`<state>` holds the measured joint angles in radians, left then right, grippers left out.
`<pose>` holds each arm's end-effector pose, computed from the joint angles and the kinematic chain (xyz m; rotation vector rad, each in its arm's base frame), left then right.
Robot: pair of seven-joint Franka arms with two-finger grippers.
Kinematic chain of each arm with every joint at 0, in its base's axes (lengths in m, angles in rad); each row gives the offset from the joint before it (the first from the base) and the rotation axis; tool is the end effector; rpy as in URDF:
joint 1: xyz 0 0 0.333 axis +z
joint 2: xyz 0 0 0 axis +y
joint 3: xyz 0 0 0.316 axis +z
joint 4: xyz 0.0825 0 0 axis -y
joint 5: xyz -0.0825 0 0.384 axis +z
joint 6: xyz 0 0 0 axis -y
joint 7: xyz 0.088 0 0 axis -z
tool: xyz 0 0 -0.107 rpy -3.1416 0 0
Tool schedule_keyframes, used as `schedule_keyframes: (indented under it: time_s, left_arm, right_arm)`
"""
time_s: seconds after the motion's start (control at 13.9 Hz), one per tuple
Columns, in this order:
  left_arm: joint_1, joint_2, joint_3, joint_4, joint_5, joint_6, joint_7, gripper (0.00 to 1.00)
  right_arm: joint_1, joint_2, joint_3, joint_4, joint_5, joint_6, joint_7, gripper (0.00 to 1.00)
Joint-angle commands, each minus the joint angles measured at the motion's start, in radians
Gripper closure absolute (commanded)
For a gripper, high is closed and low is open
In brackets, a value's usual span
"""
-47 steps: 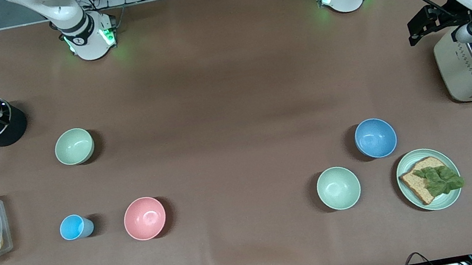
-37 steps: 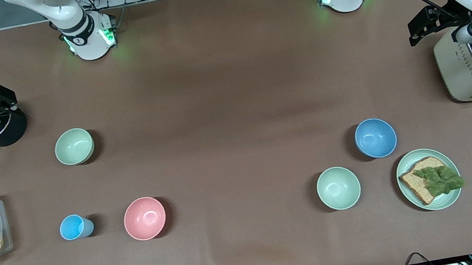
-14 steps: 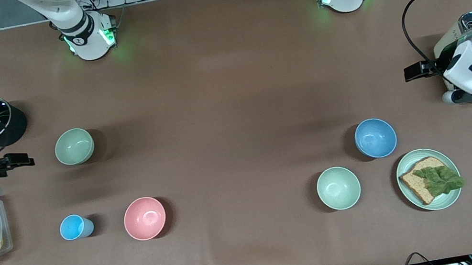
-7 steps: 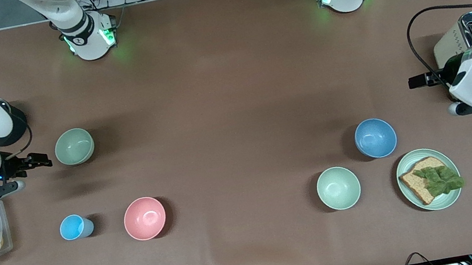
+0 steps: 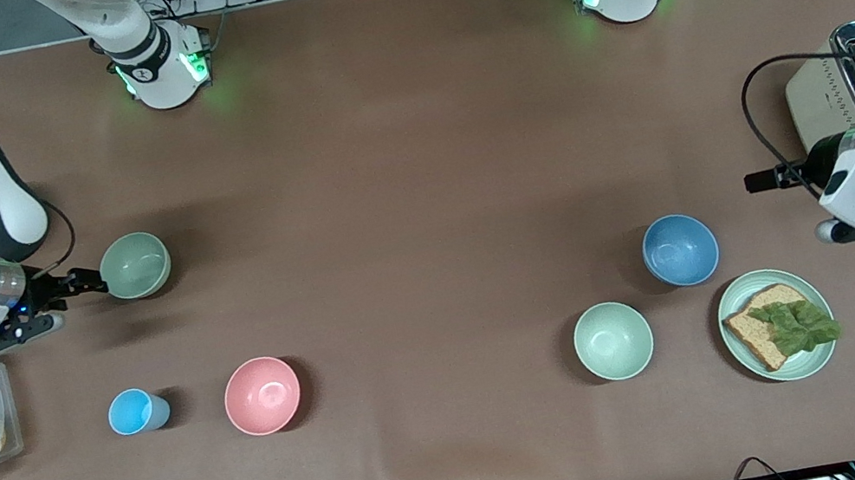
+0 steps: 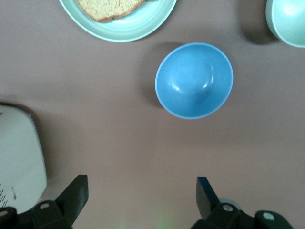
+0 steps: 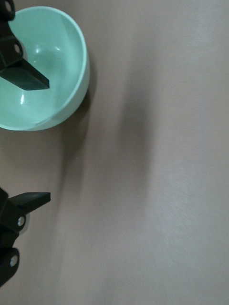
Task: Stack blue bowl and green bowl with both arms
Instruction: 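Lower the right gripper onto the green bowl while the left gripper grasps the blue bowl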
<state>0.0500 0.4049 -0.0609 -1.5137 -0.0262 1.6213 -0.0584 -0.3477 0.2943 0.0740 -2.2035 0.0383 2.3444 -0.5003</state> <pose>0.6422 -0.0047 0.4101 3.0662 0.0829 -0.4607 0.5180 -0.1444 0.2351 -3.0201 -0.2972 0.1883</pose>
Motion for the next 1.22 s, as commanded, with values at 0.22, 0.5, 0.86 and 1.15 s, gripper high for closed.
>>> schedule_keyframes:
  time_s: [0.22, 0.5, 0.86, 1.15]
  left_arm:
    - [0.004, 0.084, -0.007, 0.032, 0.008, 0.064, 0.012, 0.00]
    - [0.001, 0.126, -0.007, 0.021, 0.008, 0.130, 0.011, 0.00]
    - [0.004, 0.137, -0.008, -0.016, 0.002, 0.202, 0.006, 0.00]
    - [0.004, 0.152, -0.008, -0.046, 0.000, 0.269, 0.005, 0.00]
  right_arm:
    - [-0.005, 0.005, 0.015, -0.065, 0.034, 0.042, -0.052, 0.30]
    - [-0.014, 0.020, 0.015, -0.073, 0.060, 0.075, -0.121, 0.63]
    - [-0.008, 0.016, 0.015, -0.073, 0.088, 0.069, -0.130, 1.00]
    - [0.018, -0.058, 0.026, -0.064, 0.127, -0.022, -0.090, 1.00]
